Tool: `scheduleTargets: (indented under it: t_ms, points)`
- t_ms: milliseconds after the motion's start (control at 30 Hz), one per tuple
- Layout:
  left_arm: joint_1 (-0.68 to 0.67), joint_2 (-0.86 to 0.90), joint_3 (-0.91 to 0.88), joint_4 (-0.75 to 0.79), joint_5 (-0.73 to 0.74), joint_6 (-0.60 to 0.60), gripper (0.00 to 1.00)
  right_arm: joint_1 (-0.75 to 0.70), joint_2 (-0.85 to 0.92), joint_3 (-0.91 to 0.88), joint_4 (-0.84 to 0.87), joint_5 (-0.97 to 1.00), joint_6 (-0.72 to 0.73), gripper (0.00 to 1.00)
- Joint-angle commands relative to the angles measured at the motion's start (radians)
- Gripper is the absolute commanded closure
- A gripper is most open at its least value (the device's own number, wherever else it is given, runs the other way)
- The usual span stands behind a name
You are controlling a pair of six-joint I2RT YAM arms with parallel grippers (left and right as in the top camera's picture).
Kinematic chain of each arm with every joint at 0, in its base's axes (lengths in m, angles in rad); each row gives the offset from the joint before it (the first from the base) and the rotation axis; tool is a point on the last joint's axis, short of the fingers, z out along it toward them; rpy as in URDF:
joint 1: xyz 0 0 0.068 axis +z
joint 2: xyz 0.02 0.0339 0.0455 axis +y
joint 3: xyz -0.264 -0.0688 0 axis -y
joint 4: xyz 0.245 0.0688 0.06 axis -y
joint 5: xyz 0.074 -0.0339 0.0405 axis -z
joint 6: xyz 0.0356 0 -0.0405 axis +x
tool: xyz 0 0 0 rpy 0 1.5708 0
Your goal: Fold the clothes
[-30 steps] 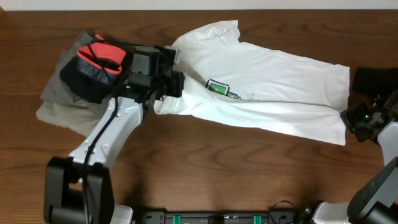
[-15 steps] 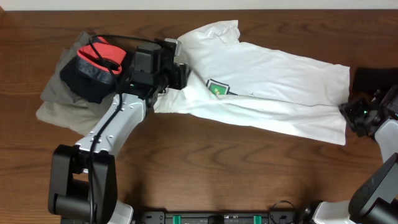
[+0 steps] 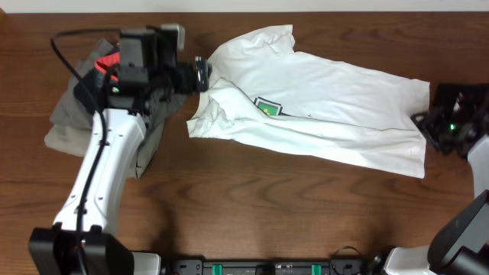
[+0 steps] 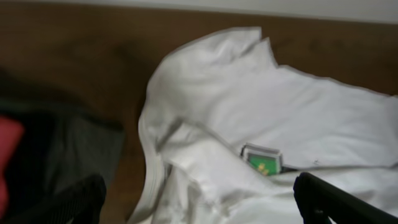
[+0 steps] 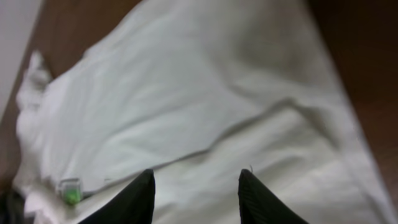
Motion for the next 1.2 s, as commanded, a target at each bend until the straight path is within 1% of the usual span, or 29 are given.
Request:
scheduleTargets:
  t_ms: [0,67,200,267,367,433,567,600,700,733,767,800,900,933,967,1000,1067,1167]
  points:
    - [-0.002,0.040,0.126,-0.018,0.000,0.035,0.02,0.083,-0.012,0.122,-0.041,-0.038,-0.127,0.54]
    - [-0.002,0.082,0.181,-0.013,0.000,0.035,0.02,0.119,-0.012,0.167,-0.048,-0.033,-0.147,0.53]
    - [-0.002,0.237,0.324,0.042,0.002,0.066,0.02,0.166,-0.009,0.224,0.023,0.057,-0.151,0.45]
    - [-0.003,0.352,0.424,0.056,0.040,0.063,0.02,0.168,-0.009,0.225,0.063,0.052,-0.130,0.45]
    - [-0.017,0.497,0.543,0.055,0.112,0.043,0.02,0.172,-0.004,0.224,0.067,0.053,-0.128,0.45]
    - [-0.031,0.591,0.609,0.055,0.119,0.038,0.02,0.176,0.004,0.223,0.064,0.052,-0.128,0.44]
    - [-0.060,0.744,0.662,0.063,0.118,0.043,0.00,0.185,0.008,0.223,0.034,0.053,-0.133,0.43]
    - [-0.062,0.761,0.662,0.062,0.118,0.046,0.02,0.186,0.009,0.223,0.028,0.056,-0.137,0.42]
    - [-0.066,0.811,0.661,0.062,0.117,0.059,0.15,0.187,0.011,0.222,0.018,0.056,-0.151,0.44]
    - [-0.066,0.825,0.661,0.059,0.114,0.061,0.22,0.188,0.013,0.222,0.013,0.056,-0.151,0.44]
    - [-0.066,0.837,0.661,0.041,0.114,0.061,0.37,0.188,0.016,0.222,0.006,0.056,-0.151,0.45]
    - [-0.066,0.844,0.661,0.007,0.115,0.061,0.56,0.188,0.018,0.221,-0.003,0.059,-0.151,0.46]
    - [-0.066,0.839,0.662,-0.085,0.114,0.093,0.81,0.188,0.027,0.212,-0.014,0.085,-0.151,0.46]
    - [-0.066,0.829,0.662,-0.113,0.114,0.106,0.87,0.188,0.030,0.209,-0.014,0.095,-0.151,0.46]
    - [-0.065,0.813,0.662,-0.146,0.110,0.131,0.91,0.188,0.034,0.207,-0.015,0.098,-0.151,0.46]
    - [-0.065,0.793,0.662,-0.180,0.085,0.146,0.94,0.188,0.037,0.206,-0.018,0.097,-0.151,0.47]
    - [-0.068,0.744,0.662,-0.250,0.018,0.164,0.94,0.188,0.040,0.206,-0.035,0.097,-0.151,0.48]
    - [-0.077,0.658,0.661,-0.407,-0.073,0.170,0.94,0.188,0.040,0.206,-0.084,0.100,-0.151,0.48]
